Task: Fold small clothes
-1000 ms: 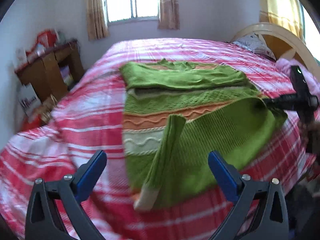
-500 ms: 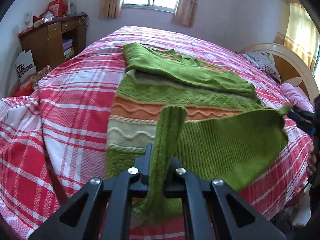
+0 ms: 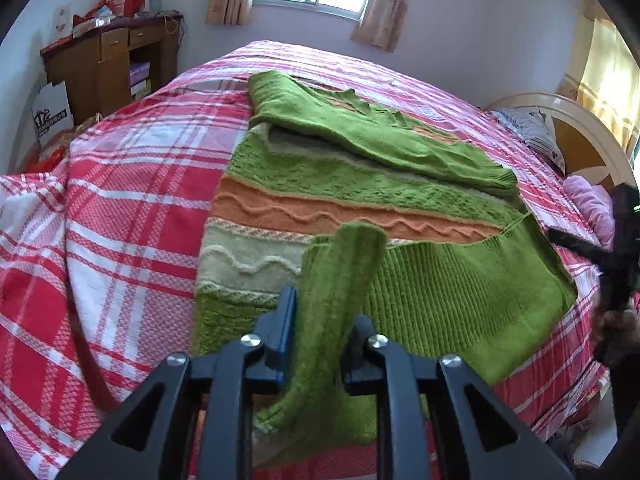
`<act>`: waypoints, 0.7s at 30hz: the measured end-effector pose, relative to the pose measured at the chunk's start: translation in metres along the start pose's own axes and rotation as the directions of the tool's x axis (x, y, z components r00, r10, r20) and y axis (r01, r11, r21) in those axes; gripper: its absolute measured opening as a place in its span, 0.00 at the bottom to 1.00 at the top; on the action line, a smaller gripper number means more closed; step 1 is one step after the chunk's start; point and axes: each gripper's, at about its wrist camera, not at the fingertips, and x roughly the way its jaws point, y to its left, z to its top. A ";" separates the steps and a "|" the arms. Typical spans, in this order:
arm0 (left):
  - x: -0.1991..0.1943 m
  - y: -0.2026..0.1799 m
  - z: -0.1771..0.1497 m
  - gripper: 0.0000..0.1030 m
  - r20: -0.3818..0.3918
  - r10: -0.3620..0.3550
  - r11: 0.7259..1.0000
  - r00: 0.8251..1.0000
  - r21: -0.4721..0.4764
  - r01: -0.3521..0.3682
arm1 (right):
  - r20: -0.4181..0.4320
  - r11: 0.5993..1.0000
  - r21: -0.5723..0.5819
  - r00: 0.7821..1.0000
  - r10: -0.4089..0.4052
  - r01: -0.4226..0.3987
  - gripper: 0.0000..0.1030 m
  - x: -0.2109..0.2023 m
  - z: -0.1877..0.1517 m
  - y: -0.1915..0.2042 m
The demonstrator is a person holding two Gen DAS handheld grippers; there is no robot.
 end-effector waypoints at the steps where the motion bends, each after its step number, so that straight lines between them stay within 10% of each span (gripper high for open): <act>1: 0.000 0.000 0.000 0.19 0.006 -0.001 1.000 1.000 -0.002 0.001 | -0.019 1.000 -0.005 1.000 0.000 0.000 0.58 0.007 -0.003 0.000; 5: -0.003 -0.003 -0.002 0.06 0.025 -0.001 1.000 1.000 0.013 0.001 | 0.004 0.997 -0.041 0.998 -0.062 0.062 0.09 0.003 -0.012 0.009; 21: -0.068 -0.027 0.058 0.05 0.224 0.047 0.999 0.973 -0.018 -0.044 | 0.345 0.982 0.030 0.920 -0.185 0.187 0.07 -0.113 0.010 0.037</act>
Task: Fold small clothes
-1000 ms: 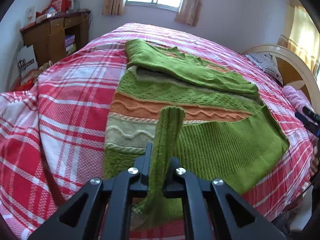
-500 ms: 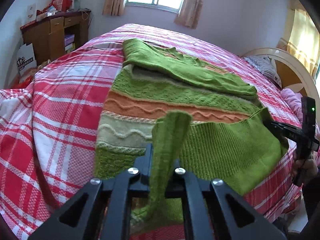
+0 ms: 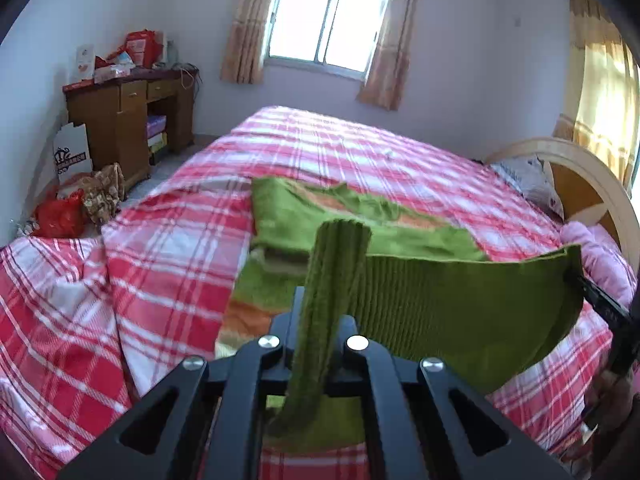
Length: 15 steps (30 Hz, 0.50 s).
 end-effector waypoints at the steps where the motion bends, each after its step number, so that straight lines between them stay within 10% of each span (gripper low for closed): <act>1: 0.001 0.000 0.002 0.05 0.008 0.005 1.000 1.000 0.001 -0.005 | 0.009 1.000 -0.001 1.000 -0.007 0.007 0.07 0.000 0.003 0.002; 15: 0.034 -0.015 0.026 0.05 -0.016 0.092 0.996 0.996 0.021 -0.092 | 0.000 0.997 0.054 0.998 -0.058 0.058 0.07 0.022 0.016 -0.004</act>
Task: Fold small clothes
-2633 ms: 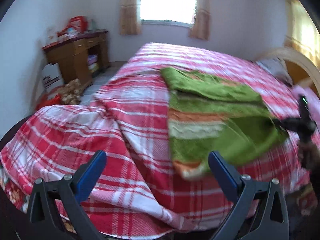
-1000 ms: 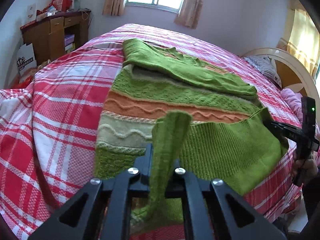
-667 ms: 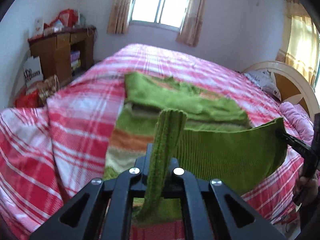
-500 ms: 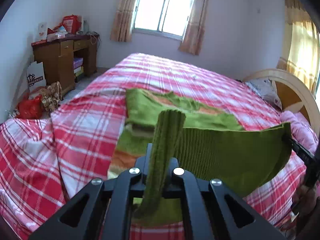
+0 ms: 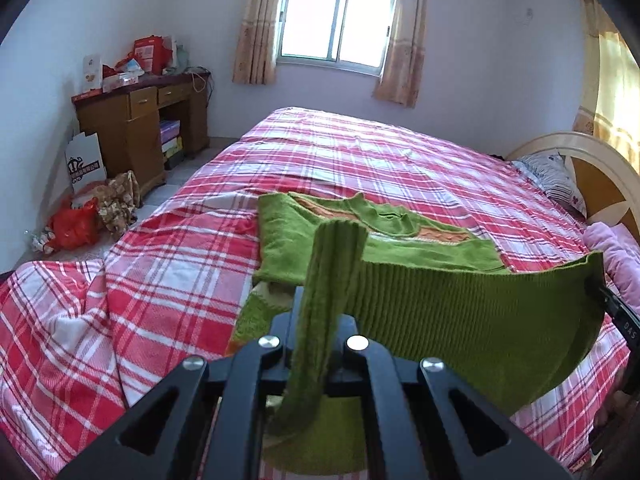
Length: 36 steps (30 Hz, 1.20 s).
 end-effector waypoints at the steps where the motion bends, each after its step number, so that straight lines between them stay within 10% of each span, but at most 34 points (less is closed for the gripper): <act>1: 0.002 0.000 0.002 0.05 -0.002 0.005 1.000 1.000 0.000 -0.005 | 0.001 1.000 0.003 1.000 -0.002 0.002 0.07 0.001 0.001 0.000; 36: 0.077 0.000 0.055 0.05 -0.023 0.052 0.998 0.998 -0.040 -0.053 | -0.055 1.000 0.017 0.998 -0.025 0.026 0.07 0.093 0.045 -0.009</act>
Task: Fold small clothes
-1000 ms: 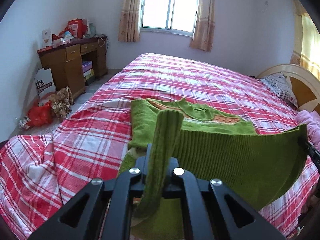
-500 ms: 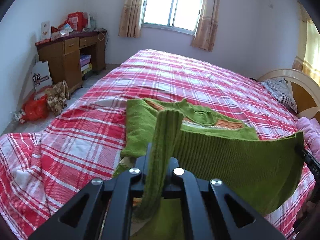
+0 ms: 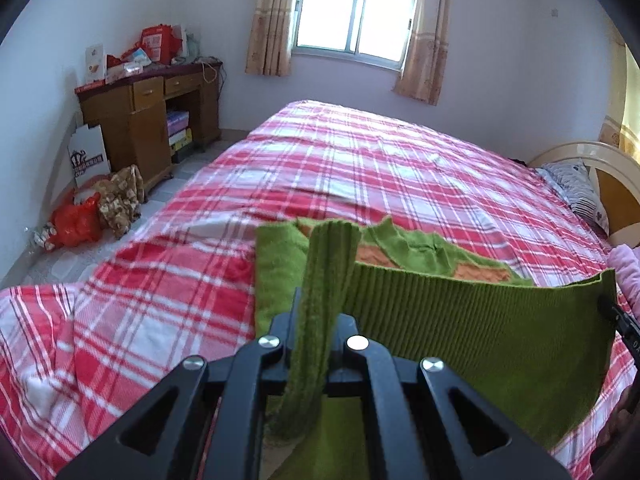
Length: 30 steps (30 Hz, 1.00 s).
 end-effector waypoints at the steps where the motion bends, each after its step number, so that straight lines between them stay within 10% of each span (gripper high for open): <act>1: 0.002 0.001 0.003 0.05 -0.002 -0.004 1.000 1.000 -0.006 0.004 | 0.001 1.000 0.000 1.000 -0.001 0.001 0.07 0.005 0.004 0.000; 30: 0.164 -0.009 0.059 0.05 -0.089 0.124 0.989 0.988 -0.073 -0.131 | -0.129 0.989 0.021 0.981 -0.144 0.148 0.06 0.191 0.042 -0.023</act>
